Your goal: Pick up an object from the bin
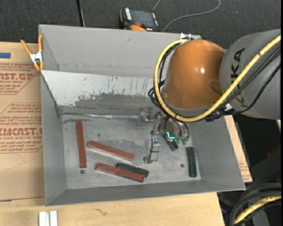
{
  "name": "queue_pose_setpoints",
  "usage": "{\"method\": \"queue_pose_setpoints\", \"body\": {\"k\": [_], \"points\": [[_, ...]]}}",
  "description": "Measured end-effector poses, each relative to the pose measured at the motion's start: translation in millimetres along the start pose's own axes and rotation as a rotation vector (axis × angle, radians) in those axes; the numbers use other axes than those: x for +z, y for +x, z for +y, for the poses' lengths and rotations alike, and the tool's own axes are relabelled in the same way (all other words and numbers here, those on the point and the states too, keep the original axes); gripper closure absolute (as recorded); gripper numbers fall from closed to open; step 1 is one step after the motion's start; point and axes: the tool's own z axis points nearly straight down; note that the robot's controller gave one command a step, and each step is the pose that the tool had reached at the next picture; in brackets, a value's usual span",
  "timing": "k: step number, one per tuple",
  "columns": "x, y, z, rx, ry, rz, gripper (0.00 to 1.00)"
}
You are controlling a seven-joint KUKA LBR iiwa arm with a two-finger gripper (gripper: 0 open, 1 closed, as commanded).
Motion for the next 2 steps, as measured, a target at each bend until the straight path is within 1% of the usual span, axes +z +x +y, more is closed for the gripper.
{"method": "queue_pose_setpoints", "body": {"k": [1,2], "points": [[157.6,-1.0,37.8,-0.241,0.0,-0.004,0.0],[165.7,-74.7,10.8,-0.26,0.002,-0.012,0.0]]}}
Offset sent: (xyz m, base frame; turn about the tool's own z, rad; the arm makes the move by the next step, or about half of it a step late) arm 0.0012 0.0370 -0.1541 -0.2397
